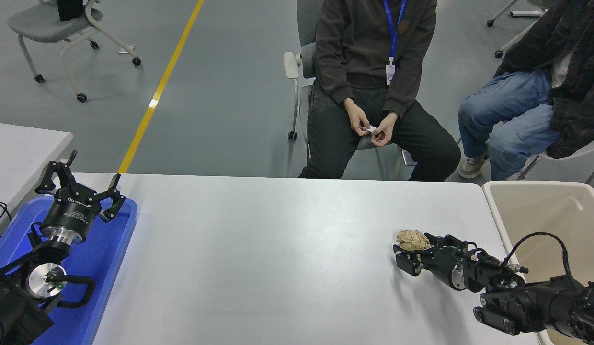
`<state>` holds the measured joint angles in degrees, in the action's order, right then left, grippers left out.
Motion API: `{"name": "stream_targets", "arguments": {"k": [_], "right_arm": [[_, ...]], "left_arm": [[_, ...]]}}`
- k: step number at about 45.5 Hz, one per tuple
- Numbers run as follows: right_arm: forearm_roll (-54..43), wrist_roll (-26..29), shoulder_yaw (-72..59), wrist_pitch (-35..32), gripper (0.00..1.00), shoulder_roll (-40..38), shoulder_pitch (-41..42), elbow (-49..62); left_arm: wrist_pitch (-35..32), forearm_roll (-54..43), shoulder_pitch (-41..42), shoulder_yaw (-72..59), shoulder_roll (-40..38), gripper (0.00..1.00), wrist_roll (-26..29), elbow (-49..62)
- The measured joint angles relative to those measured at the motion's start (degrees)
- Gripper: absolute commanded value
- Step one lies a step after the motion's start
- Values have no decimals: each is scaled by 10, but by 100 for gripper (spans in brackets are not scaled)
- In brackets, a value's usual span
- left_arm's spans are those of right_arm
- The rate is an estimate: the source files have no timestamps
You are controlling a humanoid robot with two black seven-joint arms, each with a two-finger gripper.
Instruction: Clean the table surface
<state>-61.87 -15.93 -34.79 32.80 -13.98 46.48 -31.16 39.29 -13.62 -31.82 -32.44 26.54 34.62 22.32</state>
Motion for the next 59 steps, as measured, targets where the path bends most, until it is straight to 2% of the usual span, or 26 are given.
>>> {"name": "stream_targets", "arguments": {"k": [2,7,17,28,40,49,59], "right_arm": [[0,0,0,0,33,0,-1,1],[0,0,1,0,0,0,-1,2],[14,-1,5,-4,0,0,-2,-1],[58,-31,9,-11,0,-14,16,-37],[138,-43,31,-33,0,-88,89,-186],[165,-43,62,-41,0,-165,136,-311],[175,-44,86,-46,0,-239,161,-401]], "left_arm": [[0,0,0,0,0,100,0,0],[0,0,0,0,0,100,0,0],[0,0,0,0,0,100,0,0],[0,0,0,0,0,100,0,0],[0,0,0,0,0,100,0,0],[0,0,0,0,0,100,0,0],[0,0,0,0,0,100,0,0]]}}
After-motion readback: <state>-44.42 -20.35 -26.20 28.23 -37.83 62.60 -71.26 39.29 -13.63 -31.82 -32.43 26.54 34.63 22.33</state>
